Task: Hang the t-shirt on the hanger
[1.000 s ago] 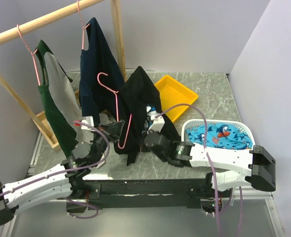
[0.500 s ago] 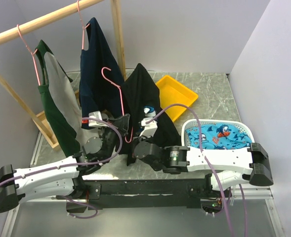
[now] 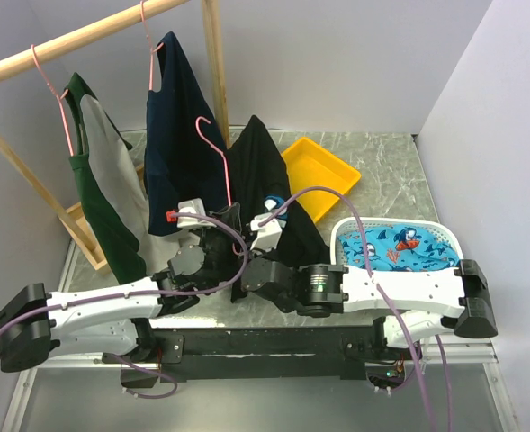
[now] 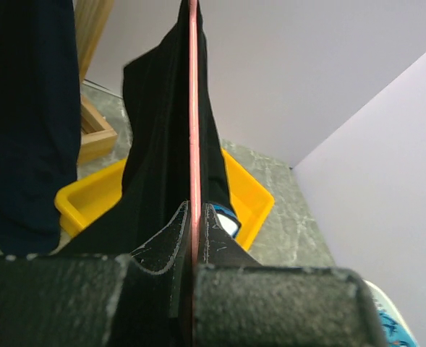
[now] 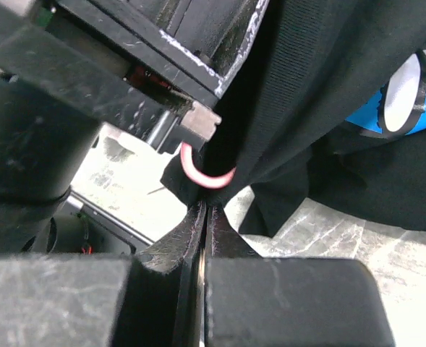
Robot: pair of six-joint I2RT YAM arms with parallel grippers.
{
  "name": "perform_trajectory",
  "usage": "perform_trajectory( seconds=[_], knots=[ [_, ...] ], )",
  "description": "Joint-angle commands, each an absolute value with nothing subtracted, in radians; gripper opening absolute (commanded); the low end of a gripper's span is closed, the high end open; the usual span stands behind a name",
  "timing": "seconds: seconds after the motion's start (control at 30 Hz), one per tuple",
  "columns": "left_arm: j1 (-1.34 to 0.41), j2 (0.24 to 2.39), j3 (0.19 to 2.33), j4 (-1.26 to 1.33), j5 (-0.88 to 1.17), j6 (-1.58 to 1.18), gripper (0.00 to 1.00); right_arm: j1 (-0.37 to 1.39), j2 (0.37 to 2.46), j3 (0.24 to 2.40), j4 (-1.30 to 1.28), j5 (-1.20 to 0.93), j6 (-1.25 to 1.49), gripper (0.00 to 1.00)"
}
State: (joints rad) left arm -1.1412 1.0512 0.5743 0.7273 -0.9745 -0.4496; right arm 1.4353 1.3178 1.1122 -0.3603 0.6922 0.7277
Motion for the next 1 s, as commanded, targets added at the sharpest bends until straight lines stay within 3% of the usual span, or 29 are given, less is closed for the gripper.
perform_trajectory(
  seconds=[0.0,0.3,0.53,0.97],
  knots=[
    [-1.138,1.061,0.627,0.847,-1.011,-0.376,0.01,1.46,1.255,1.147,-0.397,0.629,0.747,0.0],
    [-1.14,1.048,0.606,0.769,-0.956,-0.393,0.01,1.396,1.161,1.129,-0.341,0.51,0.723,0.0],
    [-1.141,1.088,0.649,0.69,-0.945,-0.492,0.01,1.367,1.23,1.216,-0.356,0.468,0.706,0.0],
    [-1.141,0.873,0.644,0.362,-0.655,-0.503,0.01,1.072,1.12,1.088,-0.296,0.253,0.655,0.0]
  ],
)
